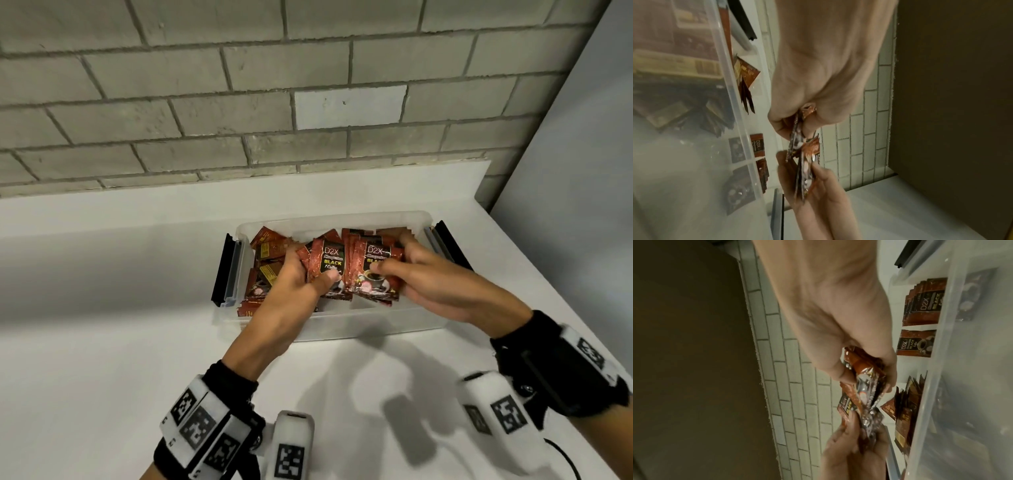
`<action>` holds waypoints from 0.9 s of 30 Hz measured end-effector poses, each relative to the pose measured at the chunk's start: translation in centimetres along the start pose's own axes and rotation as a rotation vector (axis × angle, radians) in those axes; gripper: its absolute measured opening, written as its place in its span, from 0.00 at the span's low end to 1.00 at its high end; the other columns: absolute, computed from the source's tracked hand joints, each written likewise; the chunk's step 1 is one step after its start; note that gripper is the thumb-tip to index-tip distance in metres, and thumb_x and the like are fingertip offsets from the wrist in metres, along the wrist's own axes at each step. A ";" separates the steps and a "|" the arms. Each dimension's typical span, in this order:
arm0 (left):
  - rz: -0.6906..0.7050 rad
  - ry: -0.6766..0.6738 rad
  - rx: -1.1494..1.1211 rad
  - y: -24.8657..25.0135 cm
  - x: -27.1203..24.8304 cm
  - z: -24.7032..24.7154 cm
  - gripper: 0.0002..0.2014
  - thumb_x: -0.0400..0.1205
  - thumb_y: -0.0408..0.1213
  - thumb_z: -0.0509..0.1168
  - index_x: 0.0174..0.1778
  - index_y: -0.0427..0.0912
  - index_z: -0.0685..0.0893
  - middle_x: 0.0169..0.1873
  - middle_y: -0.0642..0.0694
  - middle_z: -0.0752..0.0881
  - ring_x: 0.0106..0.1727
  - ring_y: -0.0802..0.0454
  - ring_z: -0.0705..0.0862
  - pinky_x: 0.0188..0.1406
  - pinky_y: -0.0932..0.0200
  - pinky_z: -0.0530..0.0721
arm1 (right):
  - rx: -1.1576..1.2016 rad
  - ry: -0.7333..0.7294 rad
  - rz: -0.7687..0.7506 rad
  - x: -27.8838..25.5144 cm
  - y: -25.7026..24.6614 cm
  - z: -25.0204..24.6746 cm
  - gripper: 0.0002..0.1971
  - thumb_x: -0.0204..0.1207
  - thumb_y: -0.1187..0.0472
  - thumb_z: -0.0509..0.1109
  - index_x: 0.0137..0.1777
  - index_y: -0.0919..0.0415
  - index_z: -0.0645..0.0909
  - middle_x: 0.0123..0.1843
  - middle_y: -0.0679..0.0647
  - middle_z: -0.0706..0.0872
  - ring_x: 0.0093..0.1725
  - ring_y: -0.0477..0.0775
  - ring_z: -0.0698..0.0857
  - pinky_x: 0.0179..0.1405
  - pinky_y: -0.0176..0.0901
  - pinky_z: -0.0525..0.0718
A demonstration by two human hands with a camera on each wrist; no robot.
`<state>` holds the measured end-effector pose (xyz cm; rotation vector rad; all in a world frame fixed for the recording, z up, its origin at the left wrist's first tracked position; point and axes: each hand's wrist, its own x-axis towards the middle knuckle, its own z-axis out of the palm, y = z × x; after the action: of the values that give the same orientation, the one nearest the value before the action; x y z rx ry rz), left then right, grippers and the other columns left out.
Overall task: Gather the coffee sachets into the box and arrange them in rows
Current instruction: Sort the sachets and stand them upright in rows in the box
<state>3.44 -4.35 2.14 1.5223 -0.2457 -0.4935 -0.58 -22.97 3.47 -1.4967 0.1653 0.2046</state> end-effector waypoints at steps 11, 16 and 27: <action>-0.054 -0.209 0.125 1.8 1.3 2.6 0.35 0.82 0.32 0.64 0.77 0.45 0.49 0.57 0.55 0.81 0.59 0.65 0.79 0.48 0.71 0.79 | -0.009 -0.040 -0.101 1.6 -0.6 2.1 0.30 0.81 0.71 0.49 0.72 0.33 0.59 0.58 0.61 0.84 0.48 0.44 0.82 0.58 0.40 0.79; 0.139 -0.016 0.177 2.3 2.6 3.5 0.22 0.80 0.28 0.66 0.68 0.39 0.66 0.57 0.46 0.83 0.59 0.58 0.83 0.54 0.66 0.84 | -0.513 0.084 -0.288 2.0 -2.0 1.8 0.26 0.84 0.63 0.53 0.73 0.29 0.62 0.66 0.49 0.79 0.61 0.46 0.80 0.64 0.44 0.80; 0.205 0.003 0.454 2.9 5.1 7.8 0.20 0.73 0.30 0.57 0.61 0.41 0.66 0.59 0.41 0.70 0.62 0.44 0.73 0.60 0.48 0.80 | -0.306 0.334 -0.309 4.5 -4.0 -0.1 0.10 0.77 0.57 0.69 0.56 0.57 0.77 0.47 0.53 0.86 0.45 0.48 0.87 0.44 0.40 0.84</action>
<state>4.81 -13.69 4.59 1.9124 -0.5332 -0.2812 4.72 -23.13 6.25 -1.8322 0.1720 -0.2825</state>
